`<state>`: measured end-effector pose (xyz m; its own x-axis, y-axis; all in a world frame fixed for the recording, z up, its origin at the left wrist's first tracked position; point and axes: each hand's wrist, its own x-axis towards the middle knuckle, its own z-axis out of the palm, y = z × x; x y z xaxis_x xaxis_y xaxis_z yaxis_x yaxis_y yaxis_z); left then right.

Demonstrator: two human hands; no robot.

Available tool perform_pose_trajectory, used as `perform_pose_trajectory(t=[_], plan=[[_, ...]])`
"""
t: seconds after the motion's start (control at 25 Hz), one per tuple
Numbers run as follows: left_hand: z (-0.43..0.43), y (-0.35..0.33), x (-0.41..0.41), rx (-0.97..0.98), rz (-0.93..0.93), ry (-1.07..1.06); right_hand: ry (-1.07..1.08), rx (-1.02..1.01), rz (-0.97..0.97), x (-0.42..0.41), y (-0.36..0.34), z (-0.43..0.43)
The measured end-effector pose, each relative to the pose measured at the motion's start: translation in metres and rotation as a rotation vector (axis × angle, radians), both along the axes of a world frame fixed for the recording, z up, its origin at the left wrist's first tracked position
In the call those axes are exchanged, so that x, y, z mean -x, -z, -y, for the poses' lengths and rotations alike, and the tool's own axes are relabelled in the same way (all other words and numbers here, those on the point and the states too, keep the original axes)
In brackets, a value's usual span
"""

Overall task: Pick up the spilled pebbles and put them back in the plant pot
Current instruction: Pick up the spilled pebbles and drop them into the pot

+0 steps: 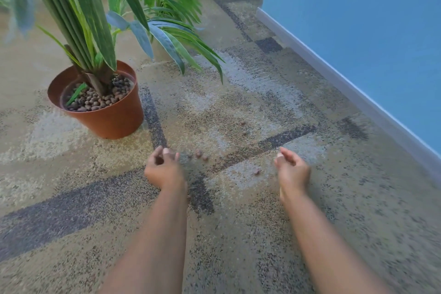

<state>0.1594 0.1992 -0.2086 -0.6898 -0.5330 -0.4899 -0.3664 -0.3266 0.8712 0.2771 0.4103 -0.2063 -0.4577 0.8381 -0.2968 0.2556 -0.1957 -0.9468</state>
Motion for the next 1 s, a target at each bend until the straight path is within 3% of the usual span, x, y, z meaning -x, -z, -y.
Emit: perform_pose_trajectory(t=[0.08, 0.16, 0.2, 0.28, 0.36, 0.44, 0.56, 0.68, 0.84, 1.0], plan=[[0.002, -0.013, 0.004, -0.506, -0.013, -0.118, 0.227, 0.504, -0.254, 0.005, -0.011, -0.009], [0.007, -0.025, 0.002, -0.779, -0.081, -0.042, 0.194, 0.549, -0.256, 0.015, -0.017, -0.011], [0.008, -0.028, 0.002, -0.775, -0.101, 0.019, 0.104, 0.448, -0.167, 0.023, -0.019, -0.010], [0.010, -0.033, 0.007, -0.478, -0.026, 0.160, -0.116, 0.138, 0.105, 0.040, -0.021, -0.004], [0.011, -0.027, 0.011, 0.100, 0.098, 0.376, -0.277, -0.101, 0.299, 0.062, -0.022, 0.001], [0.010, -0.009, 0.005, 0.629, 0.070, 0.666, -0.369, -0.210, 0.410, 0.083, -0.023, 0.000], [0.008, 0.016, -0.002, 1.055, 0.038, 0.914, -0.469, -0.271, 0.524, 0.114, -0.012, -0.003], [-0.003, 0.022, -0.005, 1.268, -0.071, 0.943, -0.471, -0.404, 0.540, 0.134, -0.001, -0.006], [-0.010, 0.026, -0.007, 1.374, -0.090, 0.992, -0.603, -0.753, 0.678, 0.157, 0.008, -0.006], [-0.012, 0.021, -0.006, 1.402, -0.075, 1.027, -0.654, -0.789, 0.626, 0.159, 0.006, -0.002]])
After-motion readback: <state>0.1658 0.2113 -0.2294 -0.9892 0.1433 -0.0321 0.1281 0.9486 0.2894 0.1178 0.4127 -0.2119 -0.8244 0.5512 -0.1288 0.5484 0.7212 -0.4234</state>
